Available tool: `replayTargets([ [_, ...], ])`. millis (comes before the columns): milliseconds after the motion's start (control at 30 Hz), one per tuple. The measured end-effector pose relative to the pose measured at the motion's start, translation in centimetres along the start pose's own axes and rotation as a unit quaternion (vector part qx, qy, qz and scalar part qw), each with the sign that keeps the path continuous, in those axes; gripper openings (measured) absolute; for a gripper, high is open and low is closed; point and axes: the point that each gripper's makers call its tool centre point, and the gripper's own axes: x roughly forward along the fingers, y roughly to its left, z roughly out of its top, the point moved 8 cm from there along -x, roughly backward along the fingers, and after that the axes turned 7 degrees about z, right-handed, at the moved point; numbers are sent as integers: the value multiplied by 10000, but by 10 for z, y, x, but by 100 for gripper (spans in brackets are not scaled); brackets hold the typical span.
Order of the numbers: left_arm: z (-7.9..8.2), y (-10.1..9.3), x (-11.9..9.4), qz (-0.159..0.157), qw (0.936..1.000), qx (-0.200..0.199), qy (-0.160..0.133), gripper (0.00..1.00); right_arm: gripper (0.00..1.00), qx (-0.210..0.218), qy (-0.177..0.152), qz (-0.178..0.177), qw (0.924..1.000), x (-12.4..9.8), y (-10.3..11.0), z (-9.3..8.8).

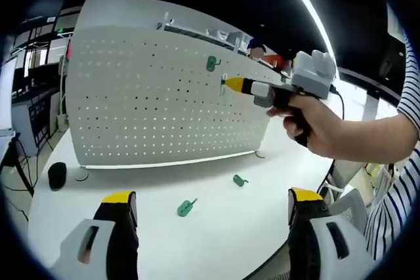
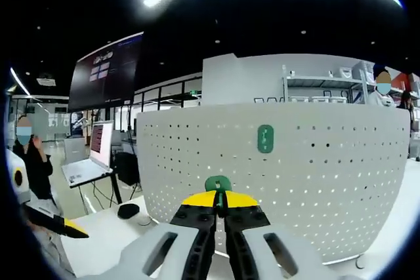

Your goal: Insert the hook assembly into the mounting plate slot until the hook locks in place.

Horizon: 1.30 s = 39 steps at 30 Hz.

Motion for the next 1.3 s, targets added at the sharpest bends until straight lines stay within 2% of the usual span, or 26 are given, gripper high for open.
replayTargets([
  [233, -2, 6, 0, 55, 10000, -33, 52, 95, 0, -45, -4, -267, 9996, 8, -18, 0],
  [433, -5, 10, 1, 100, 9998, -113, 100, 94, 0, 134, -104, -558, 9983, 13, -32, 2],
  [867, -8, 11, 4, 38, 9997, -202, 158, 93, 0, 342, -463, -1195, 9912, 27, -66, 20],
  [1300, -10, 18, 7, 76, 9994, -263, 203, 92, 0, 391, -716, -1468, 9858, 42, -84, 37],
])
